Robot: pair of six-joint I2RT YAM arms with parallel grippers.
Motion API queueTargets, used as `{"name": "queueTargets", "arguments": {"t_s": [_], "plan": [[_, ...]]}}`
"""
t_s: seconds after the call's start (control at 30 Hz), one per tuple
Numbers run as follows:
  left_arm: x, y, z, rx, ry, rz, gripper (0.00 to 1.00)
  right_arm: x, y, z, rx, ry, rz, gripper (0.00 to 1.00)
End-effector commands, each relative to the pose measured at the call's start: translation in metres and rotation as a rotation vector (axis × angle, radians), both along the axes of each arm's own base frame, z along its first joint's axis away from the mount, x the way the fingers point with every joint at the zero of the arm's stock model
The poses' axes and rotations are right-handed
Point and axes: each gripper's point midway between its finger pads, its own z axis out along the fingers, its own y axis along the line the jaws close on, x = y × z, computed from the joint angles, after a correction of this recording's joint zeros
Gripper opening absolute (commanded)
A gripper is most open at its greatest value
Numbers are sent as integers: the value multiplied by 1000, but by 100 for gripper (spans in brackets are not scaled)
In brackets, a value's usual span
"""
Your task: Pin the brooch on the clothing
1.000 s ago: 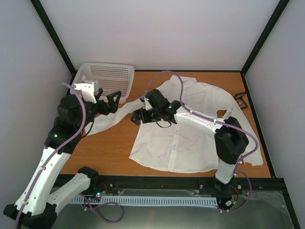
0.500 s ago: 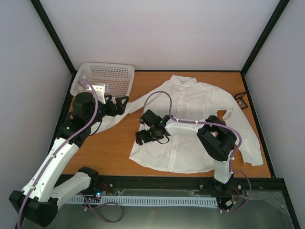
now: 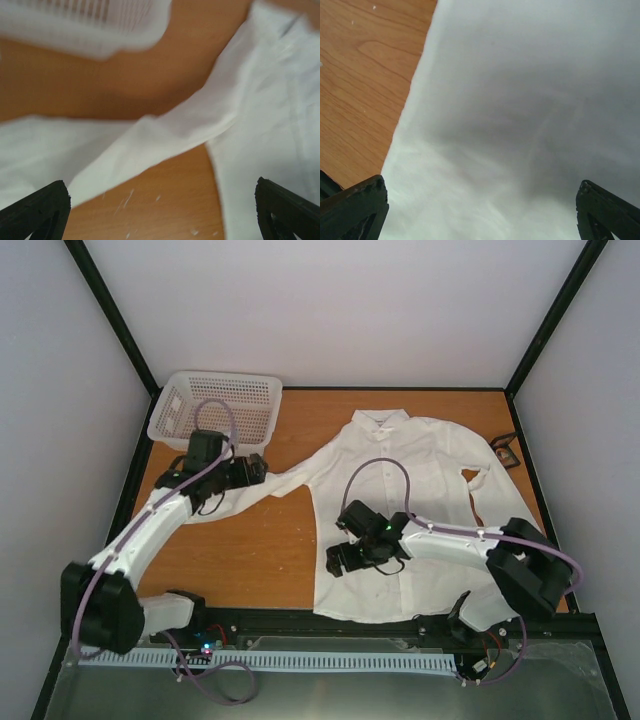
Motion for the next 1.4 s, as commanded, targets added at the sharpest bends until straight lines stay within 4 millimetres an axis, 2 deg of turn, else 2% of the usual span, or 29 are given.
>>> {"name": "queueTargets", "arguments": {"t_s": [0.0, 0.1, 0.23, 0.4, 0.57, 0.63, 0.67, 0.7, 0.77, 0.87, 0.9, 1.0, 1.1, 1.23, 1.3, 1.37], "plan": [[-16, 11, -76, 61, 262, 44, 100, 14, -14, 26, -53, -89, -43, 100], [-12, 28, -107, 167, 332, 91, 100, 41, -2, 53, 15, -175, -65, 100], [-10, 51, -119, 313, 354, 130, 99, 62, 14, 76, 81, -235, -71, 100], [-10, 54, -130, 366, 358, 88, 95, 65, 29, 79, 125, -229, -31, 100], [-11, 43, -146, 323, 388, 47, 89, 63, 26, 80, 132, -235, -30, 100], [-15, 40, -157, 314, 423, 30, 81, 62, 24, 82, 142, -246, -38, 100], [-16, 39, -161, 307, 434, 23, 73, 62, 22, 82, 144, -248, -42, 100], [-18, 37, -165, 300, 448, 14, 63, 62, 21, 83, 148, -252, -45, 100], [-20, 31, -166, 273, 469, -7, 36, 62, 19, 85, 152, -258, -52, 100], [-16, 23, -143, 228, 438, -27, 3, 63, 18, 89, 164, -273, -57, 100], [-15, 20, -130, 206, 421, -19, 1, 64, 17, 90, 165, -280, -60, 100], [-20, 9, -76, 102, 363, -7, 1, 68, 15, 92, 167, -288, -64, 100], [-39, -10, -16, -48, 320, -56, 1, 73, 13, 94, 171, -292, -63, 100], [-67, -26, 48, -227, 270, -83, 1, 81, 7, 98, 176, -298, -72, 100], [-71, -22, 66, -237, 233, -66, 1, 83, 5, 102, 180, -306, -77, 100], [-63, -6, 58, -156, 234, 15, 1, 85, 4, 105, 190, -311, -84, 100]]}}
